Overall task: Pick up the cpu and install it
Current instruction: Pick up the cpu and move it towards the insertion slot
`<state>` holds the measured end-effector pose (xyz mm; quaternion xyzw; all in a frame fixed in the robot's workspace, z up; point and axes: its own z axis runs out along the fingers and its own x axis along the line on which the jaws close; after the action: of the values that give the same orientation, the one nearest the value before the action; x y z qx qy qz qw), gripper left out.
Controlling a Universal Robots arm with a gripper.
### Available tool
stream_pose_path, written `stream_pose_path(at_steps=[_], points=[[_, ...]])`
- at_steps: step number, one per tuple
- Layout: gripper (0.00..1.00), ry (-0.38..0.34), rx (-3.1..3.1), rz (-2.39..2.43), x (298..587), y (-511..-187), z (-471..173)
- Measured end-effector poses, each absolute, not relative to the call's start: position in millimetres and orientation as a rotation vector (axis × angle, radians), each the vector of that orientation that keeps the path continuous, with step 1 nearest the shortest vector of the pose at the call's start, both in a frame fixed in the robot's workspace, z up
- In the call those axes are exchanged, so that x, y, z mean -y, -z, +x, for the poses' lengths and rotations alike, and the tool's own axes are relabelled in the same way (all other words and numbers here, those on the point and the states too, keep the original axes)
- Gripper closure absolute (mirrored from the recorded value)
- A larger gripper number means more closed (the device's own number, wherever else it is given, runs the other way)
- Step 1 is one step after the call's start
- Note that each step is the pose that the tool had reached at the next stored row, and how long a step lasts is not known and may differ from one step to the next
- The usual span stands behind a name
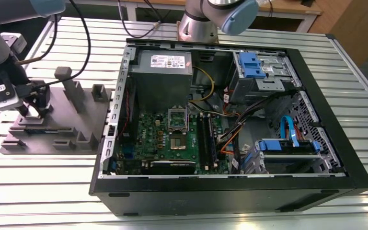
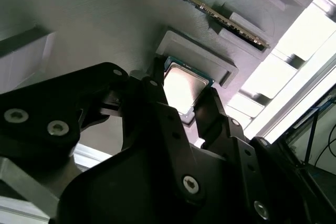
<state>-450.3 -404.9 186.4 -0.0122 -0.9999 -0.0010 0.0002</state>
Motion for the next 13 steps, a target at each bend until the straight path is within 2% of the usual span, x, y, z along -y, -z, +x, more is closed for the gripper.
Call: stream_pose_path(at_steps=[13], points=[[0.53, 0.003, 3.141, -0.038, 404.9, -189.7, -450.3]])
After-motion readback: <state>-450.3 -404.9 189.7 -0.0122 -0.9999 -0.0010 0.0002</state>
